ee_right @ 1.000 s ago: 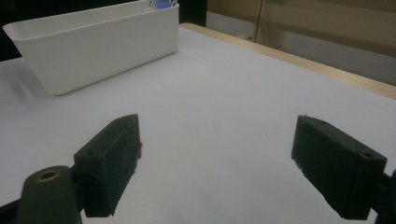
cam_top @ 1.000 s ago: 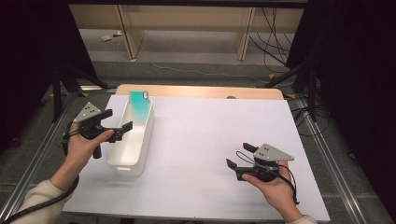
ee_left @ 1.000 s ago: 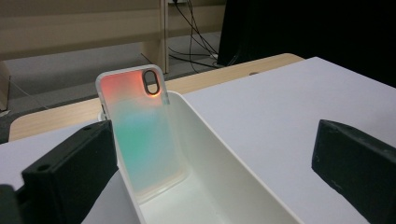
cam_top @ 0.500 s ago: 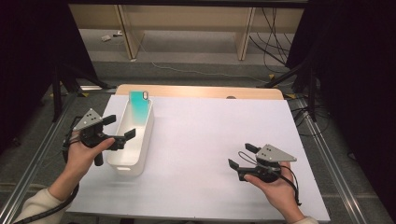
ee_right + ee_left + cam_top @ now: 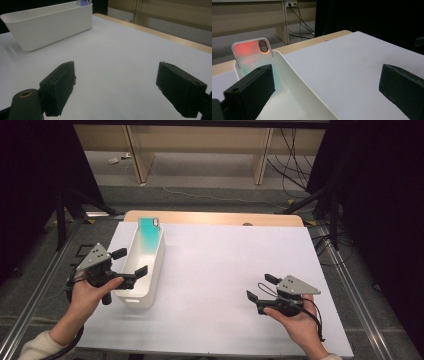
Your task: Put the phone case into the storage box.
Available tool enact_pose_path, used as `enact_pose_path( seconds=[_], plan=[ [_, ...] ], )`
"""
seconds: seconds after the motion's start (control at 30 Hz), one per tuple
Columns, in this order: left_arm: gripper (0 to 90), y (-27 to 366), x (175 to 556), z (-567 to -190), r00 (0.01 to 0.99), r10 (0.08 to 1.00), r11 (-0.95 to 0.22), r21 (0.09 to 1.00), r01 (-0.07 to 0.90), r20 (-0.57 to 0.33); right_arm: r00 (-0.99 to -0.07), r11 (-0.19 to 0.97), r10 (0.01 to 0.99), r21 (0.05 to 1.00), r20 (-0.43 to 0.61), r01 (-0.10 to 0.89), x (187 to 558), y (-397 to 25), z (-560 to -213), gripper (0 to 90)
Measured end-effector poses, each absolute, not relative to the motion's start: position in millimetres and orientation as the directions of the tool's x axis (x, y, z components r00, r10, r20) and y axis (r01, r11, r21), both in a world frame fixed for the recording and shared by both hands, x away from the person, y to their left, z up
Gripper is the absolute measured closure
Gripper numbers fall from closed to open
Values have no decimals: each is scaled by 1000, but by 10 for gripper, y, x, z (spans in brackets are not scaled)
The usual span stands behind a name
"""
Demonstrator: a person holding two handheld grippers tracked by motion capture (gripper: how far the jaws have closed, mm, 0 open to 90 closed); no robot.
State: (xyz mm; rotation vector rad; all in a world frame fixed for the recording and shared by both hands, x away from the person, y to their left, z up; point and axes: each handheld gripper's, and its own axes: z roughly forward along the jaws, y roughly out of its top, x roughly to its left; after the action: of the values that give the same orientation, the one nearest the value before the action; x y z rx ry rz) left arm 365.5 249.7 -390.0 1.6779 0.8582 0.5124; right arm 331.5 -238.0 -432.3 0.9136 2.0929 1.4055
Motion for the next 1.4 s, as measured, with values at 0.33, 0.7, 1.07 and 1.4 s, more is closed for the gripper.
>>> enact_pose_path(
  seconds=[0.33, 0.7, 1.07, 1.4],
  plan=[
    [0, 2441, 3548, -3937, 655, 748, -107, 956, 275, -105, -669, 250, 743, 930, -7, 269, 3300, -2411, -4331, 169],
    [0, 2424, 3462, -3997, 658, 746, -110, 956, 273, -102, -671, 246, 742, 928, 6, 281, 3276, -2429, -4332, 169],
    [0, 2407, 3408, -4063, 665, 740, -119, 953, 280, -103, -670, 248, 743, 924, 12, 292, 3263, -2430, -4353, 169],
    [0, 2426, 3377, -4070, 660, 743, -106, 953, 285, -114, -670, 252, 742, 928, -4, 274, 3271, -2423, -4367, 165]
  ],
)
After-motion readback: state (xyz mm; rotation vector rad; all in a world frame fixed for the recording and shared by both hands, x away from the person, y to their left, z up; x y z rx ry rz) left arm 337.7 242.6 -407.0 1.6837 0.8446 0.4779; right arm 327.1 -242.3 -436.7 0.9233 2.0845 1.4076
